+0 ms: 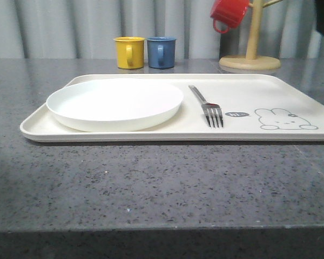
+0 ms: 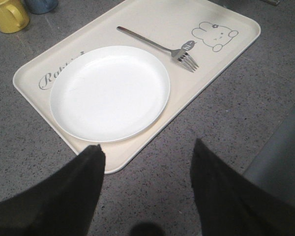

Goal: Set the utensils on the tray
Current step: 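Lower the fork beside the plate and open the right gripper, then move the right gripper down and grasp the silver chopsticks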

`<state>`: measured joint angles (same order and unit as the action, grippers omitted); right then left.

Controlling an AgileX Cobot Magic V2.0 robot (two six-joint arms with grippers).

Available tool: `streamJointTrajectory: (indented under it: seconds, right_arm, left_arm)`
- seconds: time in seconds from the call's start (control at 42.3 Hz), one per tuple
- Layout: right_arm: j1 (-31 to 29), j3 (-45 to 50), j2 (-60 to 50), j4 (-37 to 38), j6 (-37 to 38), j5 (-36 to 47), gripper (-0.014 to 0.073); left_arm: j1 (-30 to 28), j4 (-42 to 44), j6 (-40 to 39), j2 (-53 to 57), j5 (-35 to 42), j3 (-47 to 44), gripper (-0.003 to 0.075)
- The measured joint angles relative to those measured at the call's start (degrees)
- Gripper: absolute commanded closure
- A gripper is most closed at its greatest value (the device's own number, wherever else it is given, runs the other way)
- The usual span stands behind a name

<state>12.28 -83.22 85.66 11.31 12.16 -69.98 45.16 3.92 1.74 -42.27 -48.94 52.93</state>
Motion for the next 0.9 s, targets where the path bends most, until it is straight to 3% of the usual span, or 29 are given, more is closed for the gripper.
streamJointTrajectory:
  seconds: [0.142,0.308,0.899]
  right_arm:
    - [-8.9,3.8,-1.7,-3.0,-7.2,-0.9,0.0230]
    - [-15.1,6.6,-1.2,-6.8,-12.2,-0.9,0.0230]
    - [-16.4,7.0,9.8,-8.1,-15.0,1.4,0.0230]
  left_arm:
    - [0.0,0.0,0.0,0.0,0.0,0.0,0.0334]
    - [0.0,0.0,0.0,0.0,0.0,0.0,0.0334]
    - [0.0,0.0,-0.1,0.0,0.0,0.0,0.0334]
